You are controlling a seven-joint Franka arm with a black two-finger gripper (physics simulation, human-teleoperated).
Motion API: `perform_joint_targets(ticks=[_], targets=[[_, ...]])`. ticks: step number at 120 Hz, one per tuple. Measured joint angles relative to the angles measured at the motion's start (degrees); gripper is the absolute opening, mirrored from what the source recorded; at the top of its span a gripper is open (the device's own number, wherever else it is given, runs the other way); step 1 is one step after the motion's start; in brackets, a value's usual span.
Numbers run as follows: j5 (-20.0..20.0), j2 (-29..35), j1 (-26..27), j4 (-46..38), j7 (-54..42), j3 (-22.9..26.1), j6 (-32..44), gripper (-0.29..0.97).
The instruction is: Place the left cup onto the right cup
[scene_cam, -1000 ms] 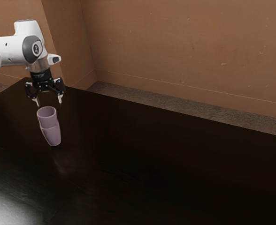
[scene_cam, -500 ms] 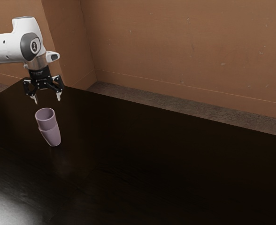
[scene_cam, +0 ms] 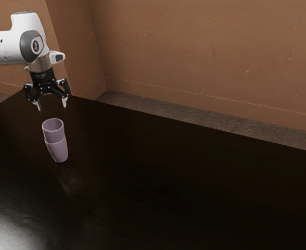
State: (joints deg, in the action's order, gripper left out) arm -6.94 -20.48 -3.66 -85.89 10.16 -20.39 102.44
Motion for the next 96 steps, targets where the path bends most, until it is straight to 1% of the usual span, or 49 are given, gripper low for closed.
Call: perform_joint_targets(ticks=[13, 25, 41, 55, 65, 85, 96], targets=[[0.6, 1.5, 0.6, 0.1, 0.0, 0.0, -0.7, 0.67], [1.2, 4.3, 1.5, 0.1, -0.6, -0.1, -2.2, 0.67], [2.1, 8.6, 4.4, 0.3, -2.7, -0.2, -5.3, 0.67], [4.2, 11.9, 9.6, 0.4, -4.7, -0.2, -7.3, 0.67], [5.4, 13.1, 14.0, 0.6, -6.6, -0.1, -8.3, 0.67], [6.4, 15.6, 22.4, 0.9, -10.3, -0.1, -9.8, 0.67], [6.7, 17.0, 25.4, 1.0, -12.0, 0.8, -11.5, 0.67]])
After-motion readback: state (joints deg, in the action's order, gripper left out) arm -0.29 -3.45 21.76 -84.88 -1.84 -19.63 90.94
